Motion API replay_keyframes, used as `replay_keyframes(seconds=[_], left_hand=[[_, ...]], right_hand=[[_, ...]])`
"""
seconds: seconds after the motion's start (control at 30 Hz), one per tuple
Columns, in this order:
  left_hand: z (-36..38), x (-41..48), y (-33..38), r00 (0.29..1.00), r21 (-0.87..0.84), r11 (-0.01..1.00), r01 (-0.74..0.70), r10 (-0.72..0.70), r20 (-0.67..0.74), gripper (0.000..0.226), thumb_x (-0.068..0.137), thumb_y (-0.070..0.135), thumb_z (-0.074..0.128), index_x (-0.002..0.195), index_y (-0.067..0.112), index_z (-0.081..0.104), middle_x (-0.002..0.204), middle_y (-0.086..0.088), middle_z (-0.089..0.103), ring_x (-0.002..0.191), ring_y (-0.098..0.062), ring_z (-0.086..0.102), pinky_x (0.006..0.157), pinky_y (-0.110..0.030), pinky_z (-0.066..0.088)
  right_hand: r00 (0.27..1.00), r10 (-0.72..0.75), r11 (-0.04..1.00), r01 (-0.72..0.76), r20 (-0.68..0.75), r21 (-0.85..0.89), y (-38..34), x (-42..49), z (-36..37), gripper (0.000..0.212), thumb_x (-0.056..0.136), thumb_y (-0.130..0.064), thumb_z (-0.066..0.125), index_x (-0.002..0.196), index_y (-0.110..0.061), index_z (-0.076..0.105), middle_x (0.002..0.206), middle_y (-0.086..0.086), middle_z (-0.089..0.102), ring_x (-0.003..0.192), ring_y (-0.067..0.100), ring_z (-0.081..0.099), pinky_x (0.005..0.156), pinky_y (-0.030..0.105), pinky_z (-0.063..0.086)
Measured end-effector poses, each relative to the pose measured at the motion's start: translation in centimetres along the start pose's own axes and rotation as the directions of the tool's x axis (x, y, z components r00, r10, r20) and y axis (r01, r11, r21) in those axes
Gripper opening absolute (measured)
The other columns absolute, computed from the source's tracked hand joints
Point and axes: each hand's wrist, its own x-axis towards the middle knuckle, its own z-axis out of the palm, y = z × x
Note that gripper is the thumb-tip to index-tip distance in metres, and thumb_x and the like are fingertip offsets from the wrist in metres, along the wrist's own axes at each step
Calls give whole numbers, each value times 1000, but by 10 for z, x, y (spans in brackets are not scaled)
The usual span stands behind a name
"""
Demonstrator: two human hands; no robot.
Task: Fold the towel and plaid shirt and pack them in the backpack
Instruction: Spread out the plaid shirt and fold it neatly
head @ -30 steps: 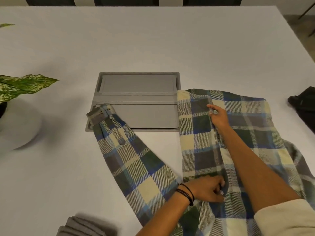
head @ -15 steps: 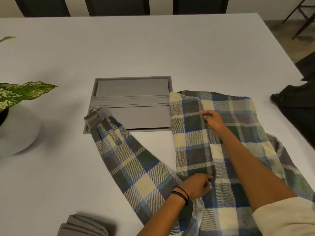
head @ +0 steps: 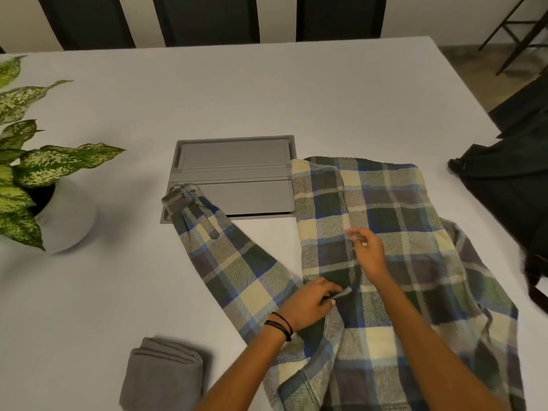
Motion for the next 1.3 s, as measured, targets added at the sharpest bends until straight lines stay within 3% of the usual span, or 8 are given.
replay_keyframes(seconds=[0.27,0.5,0.6,0.7,0.83,0.97,1.1,1.3], left_hand=[[-21,-35,-23,987,-27,996,81,-84,-134,25,95,12,44,113,14,60,106,-3,59,86,-9,52,72,-9,36],[15,-120,-8,960,-10,963,271,-271,-76,19,94,22,48,92,14,64,90,2,64,77,-9,54,73,-25,44],[15,-132,-25,911,115,904,411,-404,-78,27,92,30,47,69,17,52,70,-1,53,67,-15,48,63,-26,36],[22,-145,-32,854,195,832,520,-513,-90,39,90,35,49,58,22,33,58,5,41,68,-19,47,56,-25,30],[35,-160,-26,790,175,770,614,-599,-134,33,90,52,48,84,20,49,92,-5,61,78,-20,54,60,-22,38],[46,-171,-28,700,-100,697,710,-714,-9,61,85,57,52,122,10,38,118,-9,57,82,-22,63,62,-26,55],[66,-178,-23,737,-216,736,641,-669,-92,39,86,49,57,104,15,50,103,-6,60,90,-23,63,78,-35,56],[71,-188,-6,788,-448,787,425,-565,-245,26,86,29,65,96,6,63,90,-10,63,76,-15,54,71,-31,47]], right_hand=[[974,-81,992,100,210,-83,5,-44,19,24,91,5,45,102,-4,65,104,10,66,95,18,62,89,28,50],[932,-64,949,166,356,-266,11,-113,11,26,93,-5,47,115,-6,62,104,10,67,87,26,64,77,36,54],[903,-31,920,194,429,-342,6,-112,14,27,95,-14,48,117,-6,61,97,9,67,79,19,62,70,29,51],[881,-45,911,229,471,-342,0,-115,18,29,95,-20,51,116,-5,62,112,10,64,99,21,60,86,31,47],[877,-64,908,249,476,-336,-7,-126,17,29,92,-26,55,110,-5,65,110,9,64,103,23,59,91,38,47],[890,-90,903,262,446,-340,-11,-131,16,22,92,-22,54,100,-6,66,104,11,63,97,23,59,89,40,48],[909,-106,893,265,403,-363,-14,-135,15,18,92,-16,54,96,-4,66,104,12,59,96,24,57,88,36,47],[929,-138,878,275,344,-392,-14,-137,5,18,90,-11,54,98,0,67,111,14,54,105,25,50,93,32,40]])
